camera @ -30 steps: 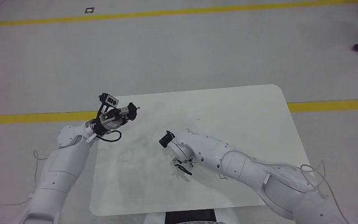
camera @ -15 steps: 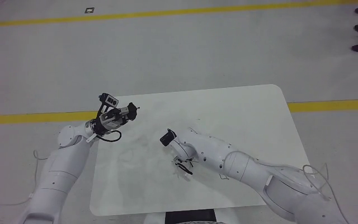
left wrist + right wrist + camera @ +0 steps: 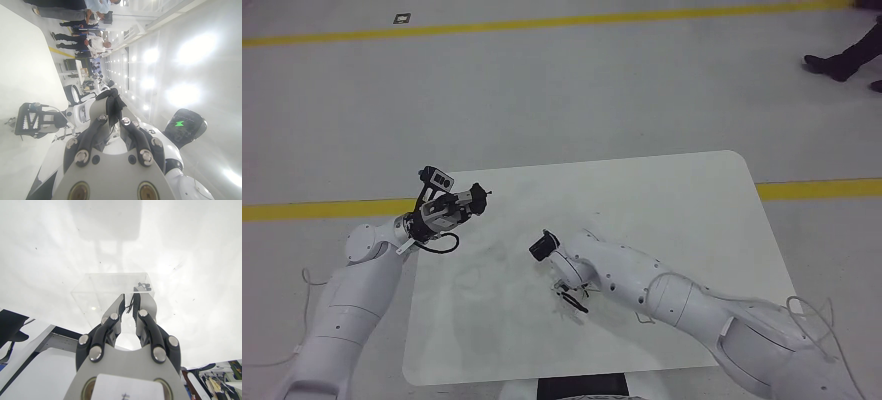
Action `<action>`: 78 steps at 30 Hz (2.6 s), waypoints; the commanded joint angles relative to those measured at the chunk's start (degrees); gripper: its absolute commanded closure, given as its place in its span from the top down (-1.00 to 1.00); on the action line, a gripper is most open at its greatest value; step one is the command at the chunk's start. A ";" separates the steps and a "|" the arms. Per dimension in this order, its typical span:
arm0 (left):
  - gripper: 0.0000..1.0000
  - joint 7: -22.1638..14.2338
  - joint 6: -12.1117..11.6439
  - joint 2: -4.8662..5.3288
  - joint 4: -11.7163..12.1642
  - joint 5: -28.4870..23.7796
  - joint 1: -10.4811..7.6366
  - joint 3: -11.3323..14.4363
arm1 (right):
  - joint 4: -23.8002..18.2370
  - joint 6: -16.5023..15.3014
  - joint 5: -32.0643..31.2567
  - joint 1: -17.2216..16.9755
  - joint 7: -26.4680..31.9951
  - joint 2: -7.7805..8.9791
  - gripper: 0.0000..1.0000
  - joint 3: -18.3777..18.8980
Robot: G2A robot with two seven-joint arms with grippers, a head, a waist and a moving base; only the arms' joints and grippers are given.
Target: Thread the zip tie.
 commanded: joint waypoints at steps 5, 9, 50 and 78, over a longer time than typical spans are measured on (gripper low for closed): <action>-1.00 0.00 0.00 0.00 0.00 0.00 0.00 0.00 | -0.76 0.00 0.21 -0.20 0.00 0.85 -0.80 0.23; -1.00 0.00 0.00 0.00 0.00 0.00 0.00 0.00 | -0.96 0.00 0.51 -0.47 0.00 1.33 -0.76 0.48; -1.00 0.00 0.00 0.00 0.00 0.00 0.00 0.00 | 0.32 0.00 -0.41 -0.15 0.00 1.06 -1.00 0.46; -1.00 0.00 0.00 0.00 0.00 0.00 0.00 0.00 | -1.35 0.00 -0.26 -0.32 -1.38 1.61 -1.00 2.00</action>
